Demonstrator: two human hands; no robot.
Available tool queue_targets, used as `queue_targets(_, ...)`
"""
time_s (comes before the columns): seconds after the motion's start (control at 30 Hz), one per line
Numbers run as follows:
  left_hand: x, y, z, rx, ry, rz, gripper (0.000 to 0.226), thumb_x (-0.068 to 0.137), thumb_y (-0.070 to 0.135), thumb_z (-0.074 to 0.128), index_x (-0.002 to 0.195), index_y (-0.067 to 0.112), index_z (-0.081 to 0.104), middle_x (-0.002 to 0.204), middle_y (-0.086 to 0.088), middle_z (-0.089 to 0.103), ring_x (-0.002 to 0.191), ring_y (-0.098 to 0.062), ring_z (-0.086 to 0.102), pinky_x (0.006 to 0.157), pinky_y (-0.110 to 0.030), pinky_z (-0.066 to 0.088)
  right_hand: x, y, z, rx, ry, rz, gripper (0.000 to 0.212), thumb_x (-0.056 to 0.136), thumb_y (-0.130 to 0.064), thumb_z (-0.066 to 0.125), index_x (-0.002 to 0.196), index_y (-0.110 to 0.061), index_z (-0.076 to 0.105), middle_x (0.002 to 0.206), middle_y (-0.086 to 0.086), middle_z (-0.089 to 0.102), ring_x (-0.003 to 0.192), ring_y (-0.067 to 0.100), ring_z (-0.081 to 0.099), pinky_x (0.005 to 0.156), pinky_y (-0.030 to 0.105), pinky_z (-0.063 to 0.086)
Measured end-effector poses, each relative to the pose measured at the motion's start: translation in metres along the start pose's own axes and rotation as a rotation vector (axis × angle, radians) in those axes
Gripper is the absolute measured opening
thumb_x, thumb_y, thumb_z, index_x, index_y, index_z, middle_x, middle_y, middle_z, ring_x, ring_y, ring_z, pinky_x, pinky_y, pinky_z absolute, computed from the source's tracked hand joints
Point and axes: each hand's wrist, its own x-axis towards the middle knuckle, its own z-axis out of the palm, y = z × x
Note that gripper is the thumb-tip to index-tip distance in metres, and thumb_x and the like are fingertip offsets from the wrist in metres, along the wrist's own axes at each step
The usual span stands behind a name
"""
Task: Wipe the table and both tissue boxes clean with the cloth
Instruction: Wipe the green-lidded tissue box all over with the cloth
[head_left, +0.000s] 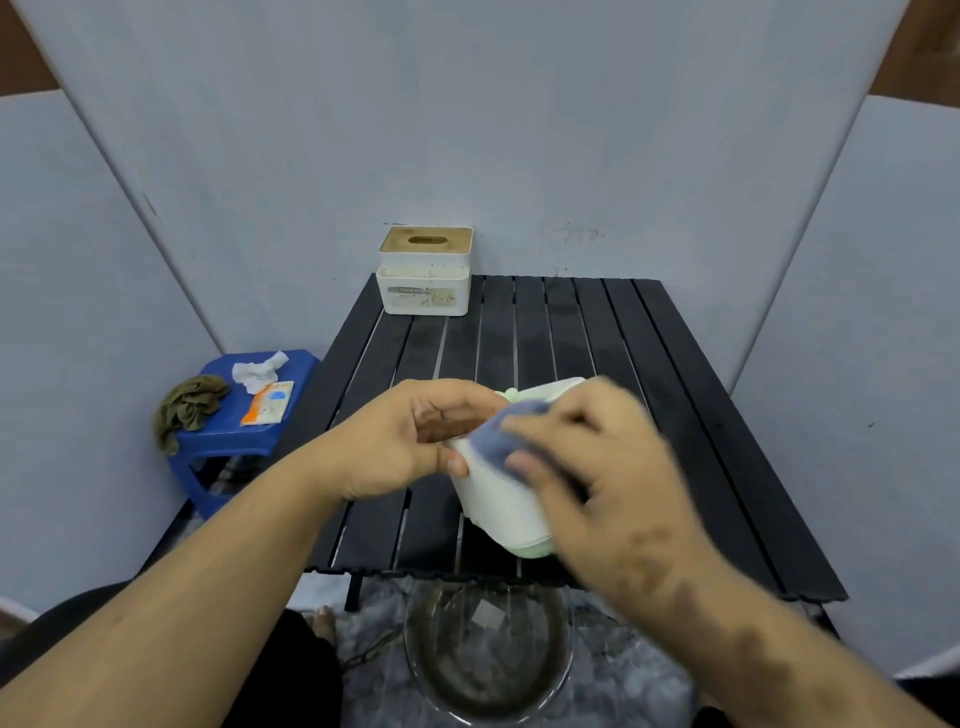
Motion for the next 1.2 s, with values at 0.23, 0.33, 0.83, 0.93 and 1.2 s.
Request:
queue_targets(0.23, -0.006, 0.005, -0.013, -0.061, -0.054, -0.034, 0.055, 0.074, -0.01, 0.072, 0.12, 0.021, 0.071, 0.128, -0.011, 0.07, 0.122, -0.03, 0.065, 0.096, -0.047, 0.057, 0.005, 0.03, -0.013, 0.139, 0.069, 0.166, 0.021, 0.087, -0.015, 0.068, 0.105, -0.025, 0.072, 0.094, -0.006, 0.057, 0.091, 0.01, 0.058, 0.082, 0.031, 0.05)
queue_targets(0.33, -0.007, 0.004, -0.016, -0.035, -0.053, -0.031, 0.059, 0.069, -0.018, 0.069, 0.116, 0.018, 0.075, 0.13, -0.011, 0.07, 0.126, -0.033, 0.063, 0.107, -0.06, 0.048, 0.005, 0.041, -0.016, 0.319, 0.051, 0.382, 0.02, 0.09, -0.017, 0.065, 0.104, -0.03, 0.068, 0.1, -0.008, 0.066, 0.094, 0.01, 0.064, 0.084, 0.037, 0.054)
queue_targets(0.83, -0.026, 0.005, -0.009, 0.125, -0.104, -0.066, 0.068, 0.055, -0.022, 0.08, 0.096, 0.031, 0.084, 0.112, -0.009, 0.075, 0.12, -0.027, 0.061, 0.098, -0.046, 0.054, -0.003, 0.034, -0.008, 0.479, -0.07, 0.425, 0.024, 0.094, -0.019, 0.06, 0.11, -0.032, 0.073, 0.096, -0.002, 0.066, 0.092, 0.012, 0.065, 0.085, 0.031, 0.053)
queue_targets(0.93, -0.029, 0.001, -0.012, 0.057, -0.069, -0.043, 0.068, 0.055, -0.024, 0.079, 0.098, 0.029, 0.083, 0.114, -0.009, 0.074, 0.118, -0.027, 0.062, 0.092, -0.049, 0.055, -0.013, 0.018, -0.005, 0.323, 0.04, 0.195, 0.028, 0.091, -0.016, 0.063, 0.114, -0.028, 0.07, 0.09, -0.003, 0.054, 0.085, 0.015, 0.057, 0.077, 0.023, 0.048)
queue_targets(1.2, -0.024, -0.014, -0.019, -0.117, 0.028, 0.012, 0.055, 0.055, -0.011, 0.082, 0.099, 0.02, 0.082, 0.12, -0.013, 0.071, 0.117, -0.039, 0.062, 0.101, -0.074, 0.042, -0.021, 0.014, 0.012, -0.273, 0.002, -0.446, 0.026, 0.09, -0.008, 0.062, 0.114, -0.005, 0.07, 0.083, 0.011, 0.059, 0.071, 0.03, 0.049, 0.065, 0.043, 0.042)
